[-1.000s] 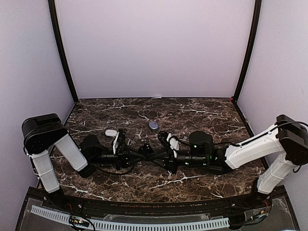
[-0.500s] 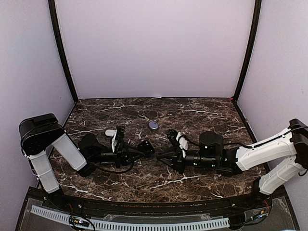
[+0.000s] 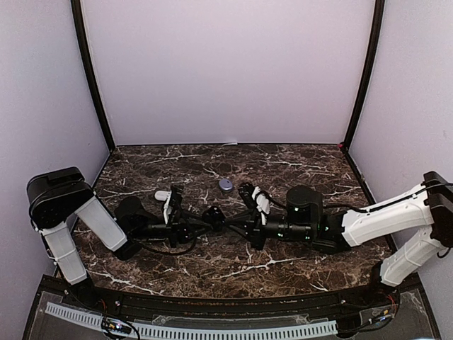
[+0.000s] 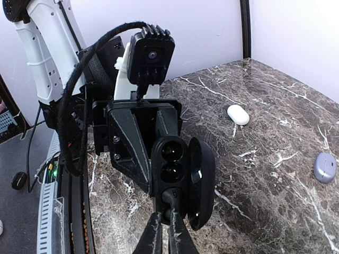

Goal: Insert the wireless bluetooth earbuds into the charging case
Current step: Adjust the right earbud in the right side groove of the charging case.

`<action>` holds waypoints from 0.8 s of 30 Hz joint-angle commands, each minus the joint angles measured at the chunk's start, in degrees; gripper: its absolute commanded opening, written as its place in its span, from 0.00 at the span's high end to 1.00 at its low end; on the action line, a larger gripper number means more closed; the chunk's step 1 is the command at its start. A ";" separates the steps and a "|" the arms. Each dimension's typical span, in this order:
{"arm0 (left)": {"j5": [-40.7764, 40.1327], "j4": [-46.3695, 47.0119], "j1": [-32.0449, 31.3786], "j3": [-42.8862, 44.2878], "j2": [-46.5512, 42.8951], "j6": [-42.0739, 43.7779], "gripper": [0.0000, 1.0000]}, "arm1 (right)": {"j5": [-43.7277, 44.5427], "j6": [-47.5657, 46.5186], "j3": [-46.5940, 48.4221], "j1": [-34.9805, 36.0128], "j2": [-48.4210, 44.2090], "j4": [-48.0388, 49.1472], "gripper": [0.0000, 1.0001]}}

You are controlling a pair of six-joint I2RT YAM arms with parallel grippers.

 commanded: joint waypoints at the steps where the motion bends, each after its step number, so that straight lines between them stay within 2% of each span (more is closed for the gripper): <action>1: 1.26 5.69 -0.28 0.79 -2.19 0.99 0.83 | 0.29 -0.46 2.86 0.41 2.02 -0.85 0.97; 3: 1.36 5.63 -0.28 0.69 -2.28 1.07 0.83 | 0.61 -0.40 3.37 0.45 2.77 -1.12 1.00; 21: 1.95 4.95 -0.28 0.78 -2.46 1.68 0.83 | -2.05 -0.38 5.42 0.91 5.90 -2.05 1.00; 24: 1.82 4.76 -0.28 0.57 -2.46 2.19 0.83 | -1.34 -0.29 4.45 1.00 4.99 -1.45 0.93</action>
